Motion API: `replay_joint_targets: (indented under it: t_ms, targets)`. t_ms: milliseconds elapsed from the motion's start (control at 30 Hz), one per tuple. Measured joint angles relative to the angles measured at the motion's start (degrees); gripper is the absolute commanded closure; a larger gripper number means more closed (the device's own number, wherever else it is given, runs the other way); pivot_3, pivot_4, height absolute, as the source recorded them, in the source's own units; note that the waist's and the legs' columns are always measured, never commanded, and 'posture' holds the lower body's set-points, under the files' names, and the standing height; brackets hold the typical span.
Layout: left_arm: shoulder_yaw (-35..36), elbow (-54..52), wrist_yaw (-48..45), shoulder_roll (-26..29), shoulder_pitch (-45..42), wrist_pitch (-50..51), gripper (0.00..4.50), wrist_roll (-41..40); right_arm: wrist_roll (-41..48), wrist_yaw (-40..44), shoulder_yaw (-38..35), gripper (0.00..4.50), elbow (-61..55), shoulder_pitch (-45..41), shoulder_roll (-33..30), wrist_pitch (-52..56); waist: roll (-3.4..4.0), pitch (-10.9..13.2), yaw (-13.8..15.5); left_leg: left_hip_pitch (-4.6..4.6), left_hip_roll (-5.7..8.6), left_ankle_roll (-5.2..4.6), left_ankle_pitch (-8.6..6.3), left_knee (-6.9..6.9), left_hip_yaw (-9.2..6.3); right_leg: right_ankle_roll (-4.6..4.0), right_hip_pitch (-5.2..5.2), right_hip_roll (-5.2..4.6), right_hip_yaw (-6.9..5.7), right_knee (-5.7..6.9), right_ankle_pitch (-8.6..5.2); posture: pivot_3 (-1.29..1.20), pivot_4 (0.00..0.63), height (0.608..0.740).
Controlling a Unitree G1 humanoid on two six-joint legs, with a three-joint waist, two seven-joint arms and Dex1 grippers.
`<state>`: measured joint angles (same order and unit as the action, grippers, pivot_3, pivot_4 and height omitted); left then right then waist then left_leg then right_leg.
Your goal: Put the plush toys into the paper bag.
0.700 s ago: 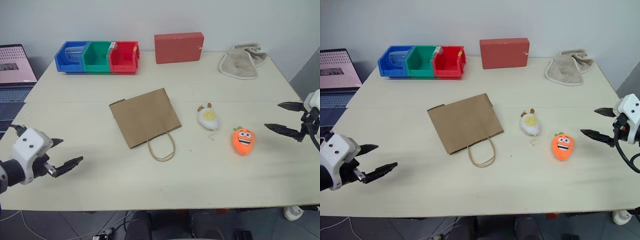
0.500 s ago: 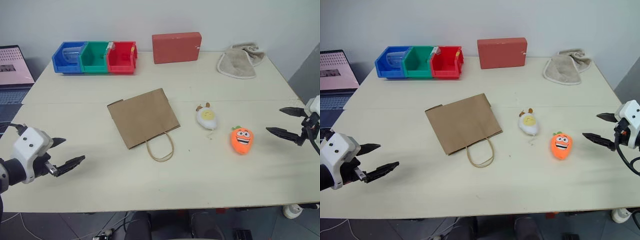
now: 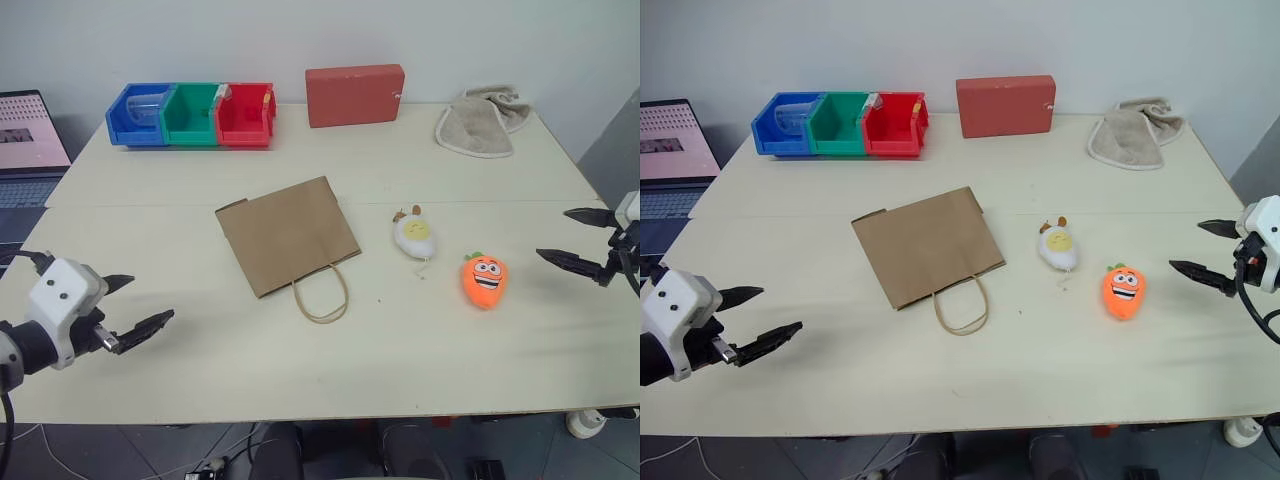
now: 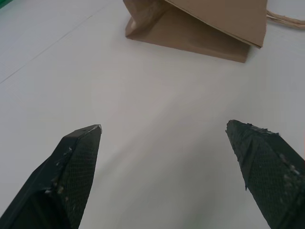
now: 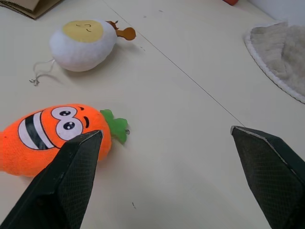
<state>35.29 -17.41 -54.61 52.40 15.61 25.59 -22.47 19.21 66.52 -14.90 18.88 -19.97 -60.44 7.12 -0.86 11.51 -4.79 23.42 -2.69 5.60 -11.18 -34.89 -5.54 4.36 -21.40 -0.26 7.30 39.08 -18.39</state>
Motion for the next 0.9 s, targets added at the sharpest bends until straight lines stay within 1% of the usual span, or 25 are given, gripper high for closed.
replay_joint_targets:
  t_ms: [100, 267, 533, 667, 767, 800, 900]
  targets:
    - [-0.91, 1.76, 0.5, -0.04, -2.48, -1.26, 0.02, 0.2, 0.59, -1.18, -0.85, 0.0, -4.42, 1.56, 0.02, 3.53, 0.0, 0.0, 0.01, 0.0, 0.01, 0.0, 0.0, -0.01, 0.0, 0.0, 0.01, 0.0, 0.01, 0.0, 0.0, 0.0, 0.15, 0.74]
    - [-1.9, 2.08, 0.22, -0.18, -2.82, -2.3, 0.02, 0.25, 2.13, -3.34, -2.75, 0.0, -10.16, 3.03, 0.11, 7.67, -0.01, 0.0, 0.01, 0.01, 0.0, 0.0, 0.0, -0.01, -0.02, 0.0, 0.01, 0.01, -0.01, -0.01, 0.0, 0.0, 0.15, 0.74]
    - [-1.87, 4.57, 0.04, 0.1, -2.93, -3.46, 0.02, 1.2, 2.34, -6.05, -2.73, 0.0, -14.06, 3.24, 1.93, 10.36, -0.01, 0.0, 0.01, 0.01, 0.0, 0.0, 0.0, -0.02, -0.01, 0.0, 0.01, 0.01, -0.01, -0.01, 0.0, 0.0, 0.15, 0.74]
    - [-2.67, 2.52, -0.89, 1.73, -4.93, -3.74, 0.02, 1.13, 2.4, -6.63, -2.12, 0.0, -16.65, 2.92, 2.45, 11.67, -0.01, 0.0, 0.04, 0.02, 0.0, 0.0, 0.0, -0.02, 0.0, 0.0, 0.01, 0.0, 0.01, -0.01, 0.0, 0.0, 0.15, 0.74]
    - [-5.97, -2.81, -2.37, 2.83, -6.4, -3.66, 0.02, 0.62, 3.1, -6.43, -2.0, 0.0, -19.81, 2.55, 2.33, 13.05, -0.01, 0.0, 0.18, 0.02, 0.01, 0.0, 0.0, -0.02, -0.01, 0.0, 0.03, 0.0, 0.0, -0.01, 0.0, 0.0, 0.15, 0.74]
    - [-8.23, -4.38, -2.7, 3.05, -7.33, -3.45, 0.02, 0.35, 3.8, -6.22, -1.99, 0.0, -20.98, 2.63, 2.23, 14.06, -0.01, 0.0, 0.24, 0.02, 0.01, 0.0, 0.0, -0.02, -0.03, 0.01, 0.02, 0.0, 0.0, -0.01, 0.0, 0.0, 0.15, 0.74]
    - [-18.18, -10.66, -5.11, 3.71, -11.42, -2.96, 0.02, -0.59, 6.96, -4.97, -2.11, 0.0, -28.17, 4.22, 1.65, 17.63, -0.01, 0.0, 0.4, 0.07, 0.01, 0.0, 0.0, -0.01, -0.06, 0.02, 0.01, 0.02, -0.01, -0.01, 0.01, 0.0, 0.15, 0.74]
